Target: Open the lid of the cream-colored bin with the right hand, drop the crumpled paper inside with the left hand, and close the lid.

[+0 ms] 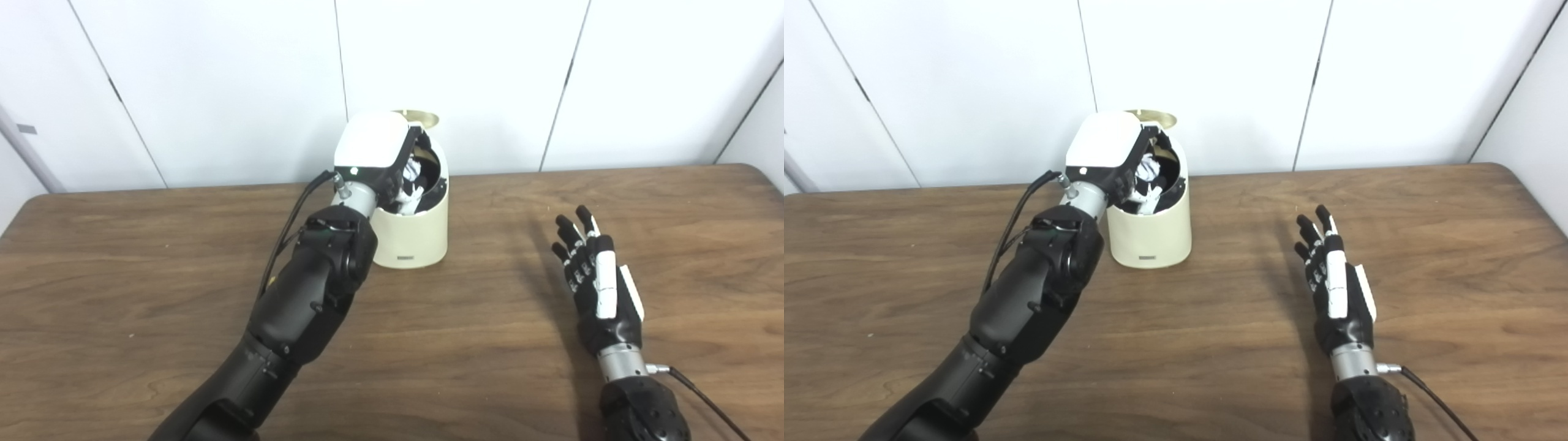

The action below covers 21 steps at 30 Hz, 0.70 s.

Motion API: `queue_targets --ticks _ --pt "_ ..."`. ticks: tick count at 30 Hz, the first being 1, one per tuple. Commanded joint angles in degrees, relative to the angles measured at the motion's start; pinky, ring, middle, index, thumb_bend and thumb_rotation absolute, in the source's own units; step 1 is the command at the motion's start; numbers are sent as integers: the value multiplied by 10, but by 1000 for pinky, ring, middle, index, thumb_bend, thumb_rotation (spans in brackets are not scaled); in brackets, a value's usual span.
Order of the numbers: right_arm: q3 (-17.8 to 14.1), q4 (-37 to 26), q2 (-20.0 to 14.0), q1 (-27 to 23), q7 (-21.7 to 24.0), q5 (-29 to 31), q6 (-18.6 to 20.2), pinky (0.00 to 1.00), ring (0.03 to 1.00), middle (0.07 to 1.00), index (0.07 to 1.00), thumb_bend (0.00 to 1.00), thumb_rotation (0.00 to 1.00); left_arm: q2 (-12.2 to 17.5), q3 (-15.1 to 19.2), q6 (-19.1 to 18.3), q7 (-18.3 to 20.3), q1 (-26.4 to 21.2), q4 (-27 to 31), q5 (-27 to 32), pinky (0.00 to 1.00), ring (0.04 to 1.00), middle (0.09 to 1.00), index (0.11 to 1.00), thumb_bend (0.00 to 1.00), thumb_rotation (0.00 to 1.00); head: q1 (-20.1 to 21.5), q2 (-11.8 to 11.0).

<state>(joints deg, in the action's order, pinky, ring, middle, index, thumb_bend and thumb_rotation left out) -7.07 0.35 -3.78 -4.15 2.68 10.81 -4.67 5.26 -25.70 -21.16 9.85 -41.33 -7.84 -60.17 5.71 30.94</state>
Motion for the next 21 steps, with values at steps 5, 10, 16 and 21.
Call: queue_targets --ticks 5,10,16,21 --pt "-2 35 7 18 0 2 -13 948 968 921 974 572 1000 4 11 -1 4 -21 15 7 337 454 540 697 874 32 0 0" --pt "-2 34 5 19 0 0 -11 962 978 930 983 575 1000 4 8 -3 5 -21 16 1 486 602 661 669 868 41 0 1" --pt "-2 38 4 19 1 3 -10 962 978 932 987 573 1000 6 8 1 1 -17 22 0 509 618 670 639 861 15 -1 1" --pt "-2 38 6 17 -2 2 -11 938 968 926 981 565 1000 8 8 1 0 -14 23 0 537 658 705 640 873 29 -2 1"
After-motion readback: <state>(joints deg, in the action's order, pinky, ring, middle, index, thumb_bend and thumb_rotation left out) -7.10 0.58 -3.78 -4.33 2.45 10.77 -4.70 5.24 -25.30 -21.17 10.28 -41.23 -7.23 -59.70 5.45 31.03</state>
